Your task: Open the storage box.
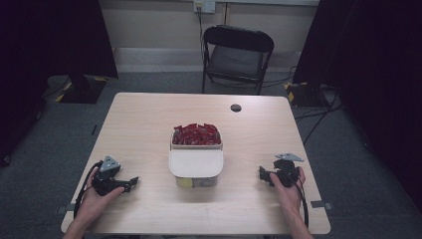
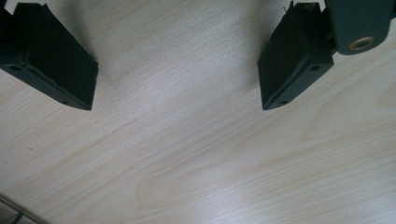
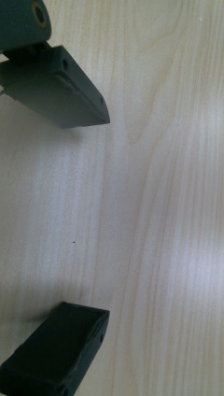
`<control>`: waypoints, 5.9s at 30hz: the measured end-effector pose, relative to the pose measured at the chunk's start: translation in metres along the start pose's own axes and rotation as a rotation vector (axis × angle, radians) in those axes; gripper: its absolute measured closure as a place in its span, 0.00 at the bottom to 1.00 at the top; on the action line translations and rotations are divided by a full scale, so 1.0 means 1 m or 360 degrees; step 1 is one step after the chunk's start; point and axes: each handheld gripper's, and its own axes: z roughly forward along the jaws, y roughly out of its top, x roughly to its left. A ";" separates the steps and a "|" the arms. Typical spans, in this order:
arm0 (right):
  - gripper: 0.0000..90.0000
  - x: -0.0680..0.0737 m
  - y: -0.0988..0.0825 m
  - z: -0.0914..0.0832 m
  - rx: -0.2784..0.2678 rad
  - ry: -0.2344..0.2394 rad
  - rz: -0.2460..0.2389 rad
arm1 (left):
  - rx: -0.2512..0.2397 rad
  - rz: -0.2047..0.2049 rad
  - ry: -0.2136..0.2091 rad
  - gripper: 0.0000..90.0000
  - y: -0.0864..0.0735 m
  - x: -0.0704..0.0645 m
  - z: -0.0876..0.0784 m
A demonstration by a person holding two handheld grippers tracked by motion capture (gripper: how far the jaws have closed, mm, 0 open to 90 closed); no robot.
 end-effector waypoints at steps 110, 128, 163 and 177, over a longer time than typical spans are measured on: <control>0.16 0.116 0.036 -0.073 -0.0261 0.0815 -0.0476 | 0.0001 -0.0005 -0.0001 0.13 0.000 0.000 0.000; 0.16 0.132 0.038 -0.057 -0.0243 0.0847 -0.0507 | 0.0001 -0.0005 -0.0002 0.13 0.000 0.000 0.000; 0.15 0.128 0.066 -0.059 -0.0289 0.0919 -0.0431 | 0.0002 -0.0005 -0.0002 0.13 0.000 0.000 0.000; 0.15 0.126 0.077 -0.051 -0.0275 0.0947 -0.0369 | 0.0001 -0.0006 -0.0002 0.13 0.000 0.000 0.000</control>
